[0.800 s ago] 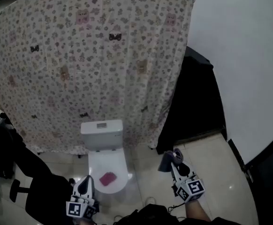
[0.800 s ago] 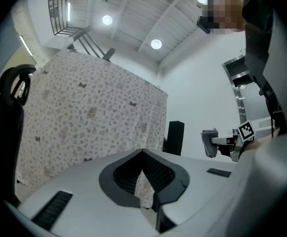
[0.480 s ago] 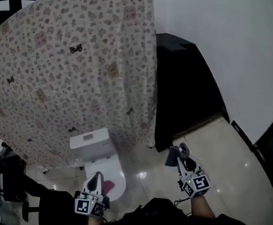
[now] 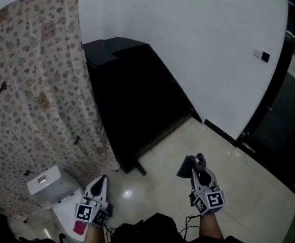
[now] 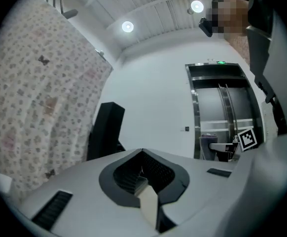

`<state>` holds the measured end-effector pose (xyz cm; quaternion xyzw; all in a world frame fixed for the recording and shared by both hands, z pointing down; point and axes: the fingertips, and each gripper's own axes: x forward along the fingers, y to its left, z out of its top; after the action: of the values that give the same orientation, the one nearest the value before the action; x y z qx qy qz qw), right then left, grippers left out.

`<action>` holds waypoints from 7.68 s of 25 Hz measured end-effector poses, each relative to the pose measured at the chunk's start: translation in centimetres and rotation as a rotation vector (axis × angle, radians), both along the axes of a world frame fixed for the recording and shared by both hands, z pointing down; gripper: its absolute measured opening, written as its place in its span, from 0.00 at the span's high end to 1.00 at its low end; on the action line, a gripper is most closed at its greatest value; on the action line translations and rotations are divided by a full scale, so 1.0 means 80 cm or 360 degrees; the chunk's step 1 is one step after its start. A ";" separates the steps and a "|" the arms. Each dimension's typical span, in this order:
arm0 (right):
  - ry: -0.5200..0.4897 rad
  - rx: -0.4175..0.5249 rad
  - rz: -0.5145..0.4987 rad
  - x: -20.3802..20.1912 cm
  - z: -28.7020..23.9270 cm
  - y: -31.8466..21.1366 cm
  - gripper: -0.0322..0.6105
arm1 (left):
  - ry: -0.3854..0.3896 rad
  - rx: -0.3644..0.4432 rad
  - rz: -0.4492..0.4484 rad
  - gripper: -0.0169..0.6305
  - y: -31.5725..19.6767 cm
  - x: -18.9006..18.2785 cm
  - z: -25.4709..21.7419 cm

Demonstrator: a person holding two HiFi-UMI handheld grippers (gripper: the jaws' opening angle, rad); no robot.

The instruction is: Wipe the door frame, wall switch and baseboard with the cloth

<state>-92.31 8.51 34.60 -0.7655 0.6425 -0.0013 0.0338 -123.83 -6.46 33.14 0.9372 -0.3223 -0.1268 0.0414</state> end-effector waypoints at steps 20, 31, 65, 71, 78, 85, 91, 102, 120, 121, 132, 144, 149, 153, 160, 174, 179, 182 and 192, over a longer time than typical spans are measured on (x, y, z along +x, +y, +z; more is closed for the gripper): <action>-0.0069 -0.0062 0.0767 0.297 0.017 -0.013 0.81 | 0.0015 -0.0076 0.0963 0.97 -0.170 0.502 0.018; -0.0031 -0.0053 0.1096 0.450 -0.005 -0.046 0.81 | -0.0064 -0.0053 0.1293 0.97 -0.221 0.741 0.019; 0.0077 0.0075 0.1130 1.145 -0.081 -0.053 0.81 | -0.0187 -0.0057 0.1521 0.97 -0.199 1.455 0.002; 0.0213 0.0075 0.1183 1.267 -0.138 -0.102 0.81 | -0.0115 -0.0003 0.1626 0.97 -0.232 1.595 -0.019; 0.0416 0.0110 0.1353 1.421 -0.223 -0.161 0.81 | -0.0079 0.0081 0.1657 0.97 -0.289 1.733 -0.077; 0.0706 0.0024 0.1335 1.508 -0.346 -0.207 0.81 | 0.0000 0.0033 0.1583 0.97 -0.292 1.777 -0.100; 0.0708 0.0009 0.1266 1.547 -0.369 -0.230 0.81 | 0.0016 0.0014 0.1518 0.97 -0.268 1.776 -0.101; 0.0701 0.0000 0.1332 1.577 -0.365 -0.212 0.81 | -0.0056 0.0008 0.1448 0.97 -0.254 1.760 -0.088; 0.0575 0.0078 0.1501 1.577 -0.358 -0.142 0.81 | -0.0100 -0.0046 0.1500 0.97 -0.251 1.762 -0.068; 0.0603 0.0087 0.1474 1.567 -0.362 -0.150 0.81 | -0.0103 -0.0050 0.1500 0.97 -0.252 1.764 -0.067; 0.0678 0.0046 0.1032 1.517 -0.364 -0.329 0.81 | -0.0037 -0.0070 0.1440 0.97 -0.279 1.762 -0.071; 0.0630 0.0054 0.1097 1.549 -0.367 -0.363 0.81 | -0.0020 -0.0078 0.1302 0.97 -0.323 1.733 -0.075; 0.0624 0.0055 0.1188 1.559 -0.365 -0.328 0.81 | -0.0068 -0.0035 0.1357 0.97 -0.306 1.741 -0.073; 0.0660 0.0008 0.1226 1.562 -0.360 -0.305 0.81 | -0.0106 -0.0019 0.1447 0.97 -0.279 1.745 -0.071; 0.0655 0.0042 0.1273 1.567 -0.371 -0.264 0.81 | -0.0143 0.0011 0.1551 0.97 -0.247 1.756 -0.066; 0.0615 0.0051 0.1442 1.578 -0.365 -0.167 0.81 | -0.0177 0.0013 0.1616 0.97 -0.214 1.763 -0.064; 0.0568 0.0028 0.1503 1.585 -0.356 -0.135 0.81 | -0.0176 0.0019 0.1640 0.97 -0.202 1.764 -0.064; 0.0690 -0.0032 0.1515 1.571 -0.363 -0.138 0.81 | -0.0181 0.0021 0.1649 0.97 -0.201 1.766 -0.061; 0.2172 -0.0991 0.1906 1.535 -0.420 -0.197 0.81 | -0.0162 0.0020 0.1640 0.97 -0.207 1.762 -0.064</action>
<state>30.47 -7.27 1.03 -0.7773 -0.0032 0.2916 -0.5574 17.12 -23.05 28.06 0.9795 0.1805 -0.0463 0.0770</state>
